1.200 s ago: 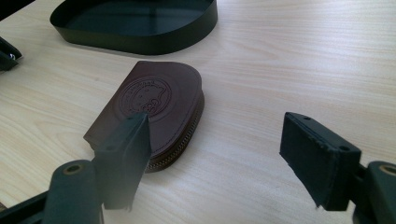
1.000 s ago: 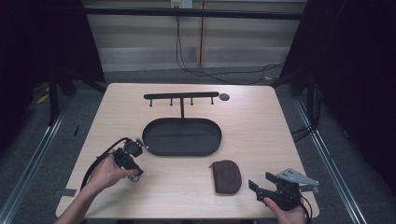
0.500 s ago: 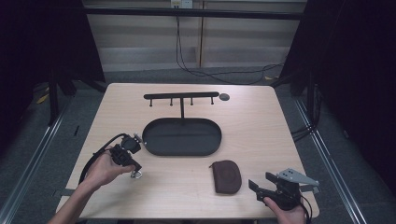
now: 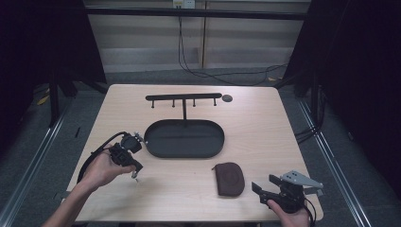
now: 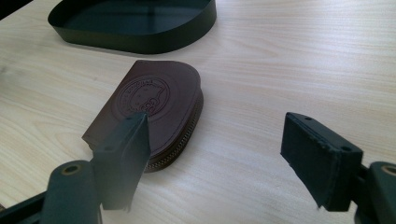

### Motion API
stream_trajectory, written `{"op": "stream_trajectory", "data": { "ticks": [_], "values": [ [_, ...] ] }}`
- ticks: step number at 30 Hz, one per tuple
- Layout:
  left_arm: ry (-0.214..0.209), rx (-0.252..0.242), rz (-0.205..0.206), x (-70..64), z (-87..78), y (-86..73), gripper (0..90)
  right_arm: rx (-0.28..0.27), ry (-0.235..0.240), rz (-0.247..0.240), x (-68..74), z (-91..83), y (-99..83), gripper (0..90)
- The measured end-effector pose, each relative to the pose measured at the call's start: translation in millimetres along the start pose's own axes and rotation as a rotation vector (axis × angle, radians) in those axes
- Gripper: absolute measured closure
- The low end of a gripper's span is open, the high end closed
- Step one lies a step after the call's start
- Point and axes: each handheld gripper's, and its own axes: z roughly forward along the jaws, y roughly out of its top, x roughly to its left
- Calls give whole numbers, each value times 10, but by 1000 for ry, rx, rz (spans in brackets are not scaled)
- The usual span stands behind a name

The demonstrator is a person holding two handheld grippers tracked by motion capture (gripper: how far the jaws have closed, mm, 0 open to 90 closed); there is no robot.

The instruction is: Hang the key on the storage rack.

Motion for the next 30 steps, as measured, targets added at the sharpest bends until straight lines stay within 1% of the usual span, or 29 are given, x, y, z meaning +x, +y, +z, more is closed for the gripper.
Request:
{"op": "stream_trajectory", "data": {
  "ticks": [2, 4, 5, 6, 7, 8, 13, 16, 19, 22, 26, 30],
  "values": [
    [0, -5, -10, 3, -27, 5, 852, 1, 1, 0, 0, 1, 0, 238],
    [1, 1, -1, 10, -63, 9, 852, 2, 1, 0, 1, 1, 0, 238],
    [0, -3, 3, 11, -79, 10, 852, 1, 0, 0, 1, 0, 0, 238],
    [1, -13, -5, 10, -97, 8, 852, 1, 0, 0, 0, 0, 0, 238],
    [7, -9, 1, 16, -125, 11, 852, 1, 0, 0, 0, 1, 0, 238],
    [6, -25, -5, 19, -155, 11, 852, 2, 0, 1, 1, 1, 0, 238],
    [2, -25, -8, 45, -211, 22, 852, 2, 0, 1, 0, 0, 0, 237],
    [-2, -12, -15, 76, -262, 34, 852, 4, 1, 0, 0, 3, 0, 237],
    [-12, -18, -22, 104, -316, 45, 852, 5, 1, 1, 1, 2, 0, 236],
    [-9, -22, -30, 116, -368, 62, 852, 7, 2, 0, -1, 6, 0, 235],
    [-4, -15, -30, 137, -416, 92, 852, 6, 4, -1, -3, 7, 0, 235],
    [0, -27, -40, 154, -517, 144, 852, 6, 4, 1, -1, 7, 1, 235]
  ]
}}
